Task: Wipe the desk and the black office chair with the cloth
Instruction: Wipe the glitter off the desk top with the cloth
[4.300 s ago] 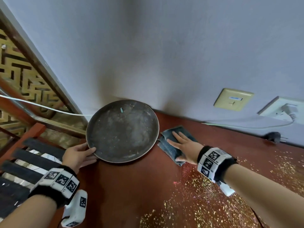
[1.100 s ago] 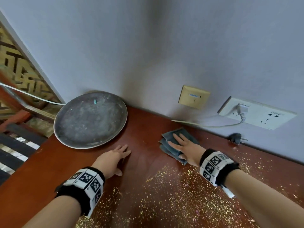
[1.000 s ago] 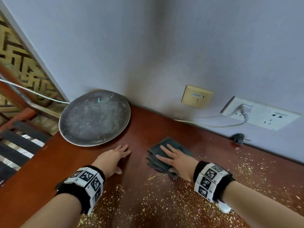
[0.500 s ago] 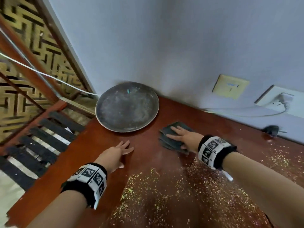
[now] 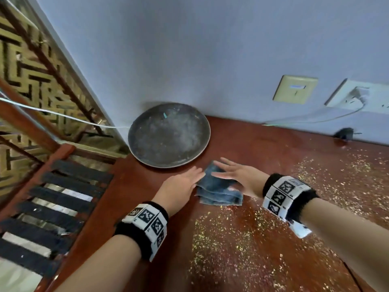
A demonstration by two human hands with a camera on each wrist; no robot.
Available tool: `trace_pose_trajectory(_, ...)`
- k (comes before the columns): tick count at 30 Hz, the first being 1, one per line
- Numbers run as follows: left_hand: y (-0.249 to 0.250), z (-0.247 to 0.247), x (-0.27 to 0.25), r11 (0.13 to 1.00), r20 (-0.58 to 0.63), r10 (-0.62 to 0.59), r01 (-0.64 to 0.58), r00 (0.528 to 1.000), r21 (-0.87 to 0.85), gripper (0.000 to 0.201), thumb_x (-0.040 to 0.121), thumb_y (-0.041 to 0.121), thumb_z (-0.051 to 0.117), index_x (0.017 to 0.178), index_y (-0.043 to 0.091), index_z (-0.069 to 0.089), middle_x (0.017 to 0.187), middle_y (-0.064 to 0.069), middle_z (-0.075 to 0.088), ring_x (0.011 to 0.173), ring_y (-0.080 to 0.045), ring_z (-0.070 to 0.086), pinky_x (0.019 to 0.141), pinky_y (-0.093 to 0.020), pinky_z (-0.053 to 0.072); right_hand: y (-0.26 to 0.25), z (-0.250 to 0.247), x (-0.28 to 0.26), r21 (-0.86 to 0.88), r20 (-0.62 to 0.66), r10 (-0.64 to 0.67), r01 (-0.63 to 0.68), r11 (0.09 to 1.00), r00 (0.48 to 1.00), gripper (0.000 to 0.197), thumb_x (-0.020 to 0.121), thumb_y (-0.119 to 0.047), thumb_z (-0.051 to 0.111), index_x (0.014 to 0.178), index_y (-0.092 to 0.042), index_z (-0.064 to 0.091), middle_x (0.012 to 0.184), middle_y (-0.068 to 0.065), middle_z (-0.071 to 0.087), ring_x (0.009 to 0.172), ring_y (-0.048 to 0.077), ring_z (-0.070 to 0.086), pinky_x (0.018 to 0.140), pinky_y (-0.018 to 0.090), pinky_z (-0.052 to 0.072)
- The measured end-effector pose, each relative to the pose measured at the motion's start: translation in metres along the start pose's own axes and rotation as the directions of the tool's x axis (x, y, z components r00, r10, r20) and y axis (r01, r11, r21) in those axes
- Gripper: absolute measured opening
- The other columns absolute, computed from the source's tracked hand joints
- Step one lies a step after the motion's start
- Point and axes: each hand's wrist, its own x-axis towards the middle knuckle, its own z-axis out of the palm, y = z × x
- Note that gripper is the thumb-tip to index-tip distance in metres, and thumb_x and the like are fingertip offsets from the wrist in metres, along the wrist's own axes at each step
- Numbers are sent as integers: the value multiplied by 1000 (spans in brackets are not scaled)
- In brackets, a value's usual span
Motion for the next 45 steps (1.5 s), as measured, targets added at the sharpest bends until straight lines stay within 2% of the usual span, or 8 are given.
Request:
trace_pose_trajectory(6,48,27,67,941,284,221,-280,933,188,51,104,22,32,150,33,16,161,1,2,147,-15,-1,114,-37,21,26,18,-76,-67,114,378,-373,926,919,72,93,-44,45,140,-41,-10,146,-4,-27,139,17,-21,117,46,12)
trace_pose_trajectory(13,-4,34,34,944,276,33,-121,960,308,53,104,31,26,151,31,2,159,-2,-12,147,-21,-7,119,-37,7,10,20,-140,-96,294,429,-420,903,854,88,58,-77,18,128,-50,-29,144,-4,-38,134,20,-29,114,53,7)
trace_pose_trajectory(20,27,64,-23,907,97,-356,319,929,275,53,104,32,15,151,28,-10,158,-13,-17,146,-30,-11,118,-42,3,-15,43,-160,-20,329,407,-424,905,852,75,81,-66,28,132,-48,-24,143,-7,-39,136,19,-28,114,55,12)
trace_pose_trajectory(27,50,72,-42,939,223,-119,37,968,342,55,104,34,19,150,32,-11,157,-5,-23,146,-25,-15,118,-40,3,-40,49,-152,41,266,336,-359,932,904,77,89,-55,41,140,-45,-16,146,-8,-37,138,18,-27,114,53,15)
trace_pose_trajectory(33,-1,48,-73,894,212,-209,99,955,437,59,104,29,24,150,28,-14,158,-3,-20,147,-24,-12,118,-37,11,-36,49,-176,15,278,374,-393,919,885,76,89,-56,39,139,-46,-18,145,-7,-38,137,18,-27,115,52,15)
trace_pose_trajectory(39,-10,59,-97,866,243,-34,-93,969,492,116,63,43,83,152,24,11,138,-8,53,119,-32,57,79,-41,55,-46,59,-181,-4,348,348,-370,929,870,78,75,-66,28,133,-48,-21,145,-7,-37,137,18,-28,115,53,10)
trace_pose_trajectory(43,35,83,-84,896,255,107,-205,961,395,77,87,43,40,152,30,1,146,-7,43,129,-34,44,86,-48,53,-50,63,-176,7,342,354,-379,925,871,83,86,-60,43,142,-43,-16,144,-6,-38,137,18,-28,114,55,7)
trace_pose_trajectory(45,59,87,-76,922,297,121,-218,947,321,60,94,42,19,149,35,-4,158,-3,-1,144,-32,2,112,-53,25,-55,65,-168,2,343,358,-382,924,868,88,84,-61,46,143,-43,-17,143,-6,-38,138,20,-28,114,57,7)
